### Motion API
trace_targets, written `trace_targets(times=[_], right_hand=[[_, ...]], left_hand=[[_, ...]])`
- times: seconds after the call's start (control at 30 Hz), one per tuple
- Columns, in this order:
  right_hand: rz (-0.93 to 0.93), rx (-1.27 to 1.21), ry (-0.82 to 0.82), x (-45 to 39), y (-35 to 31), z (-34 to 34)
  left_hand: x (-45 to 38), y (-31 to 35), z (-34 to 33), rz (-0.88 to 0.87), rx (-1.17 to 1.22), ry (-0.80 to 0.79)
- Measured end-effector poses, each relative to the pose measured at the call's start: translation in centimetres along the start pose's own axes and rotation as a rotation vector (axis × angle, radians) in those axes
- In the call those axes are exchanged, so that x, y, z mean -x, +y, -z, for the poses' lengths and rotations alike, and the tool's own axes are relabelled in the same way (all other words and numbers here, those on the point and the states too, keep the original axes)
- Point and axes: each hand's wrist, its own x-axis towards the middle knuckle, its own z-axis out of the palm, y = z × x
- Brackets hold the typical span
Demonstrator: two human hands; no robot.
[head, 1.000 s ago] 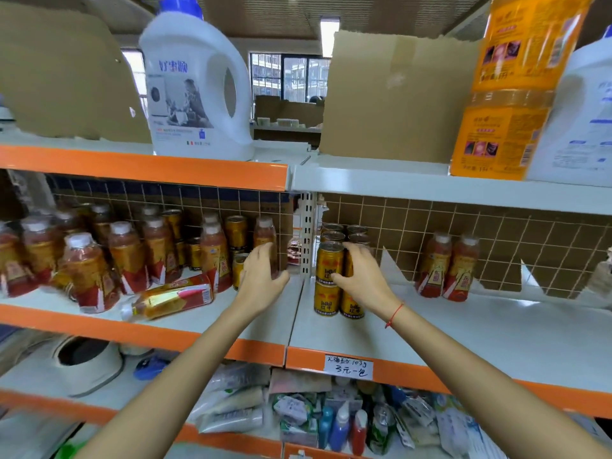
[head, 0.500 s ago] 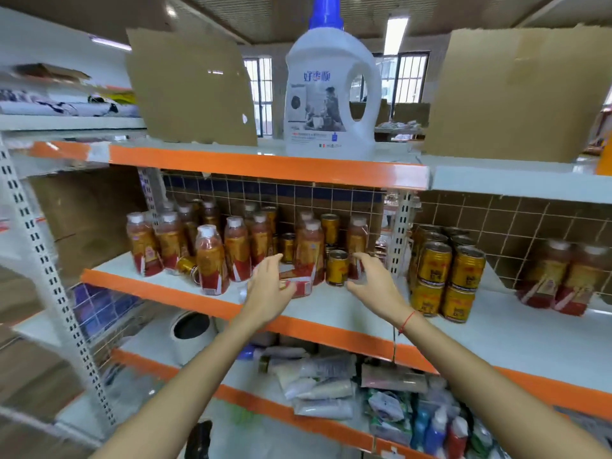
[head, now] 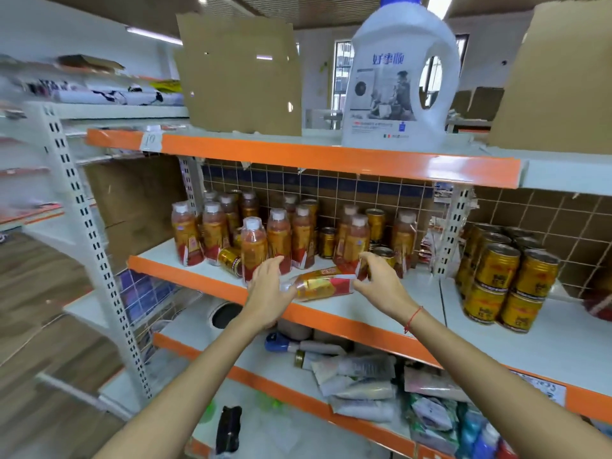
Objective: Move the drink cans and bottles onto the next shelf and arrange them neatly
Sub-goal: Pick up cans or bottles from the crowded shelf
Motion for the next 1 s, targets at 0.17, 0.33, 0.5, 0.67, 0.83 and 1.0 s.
trace_targets(times=[0.17, 0.33, 0.5, 0.67, 0.83, 1.0], right_hand=[[0.062, 0.01, -0.017, -3.1, 0.1, -0.7], [0.098, 0.009, -0.015, -6.4, 0.4, -1.0], [0.141, 0.012, -0.026, -9.2, -0.5, -2.3], [0.179, -0.001, -0.047, -11.2, -1.5, -3.9], [0.15, 0.004, -0.049, -13.7, -2.2, -5.3], [0.092, 0.01, -0.06, -15.8, -2.9, -6.6]], left_hand=[[-2.3, -1.2, 1.0, 0.042, -0.022, 0.029], [-5.3, -2.2, 4.2, 0.077, -0.025, 0.158], [-6.0, -4.1, 4.5, 0.149, 0.005, 0.165], [-7.3, -6.3, 4.6, 0.225, 0.037, 0.17], [-10.3, -7.5, 5.3, 0.211, 0.066, 0.162], [-13.2, -8.9, 5.3, 0.169, 0.05, 0.071]])
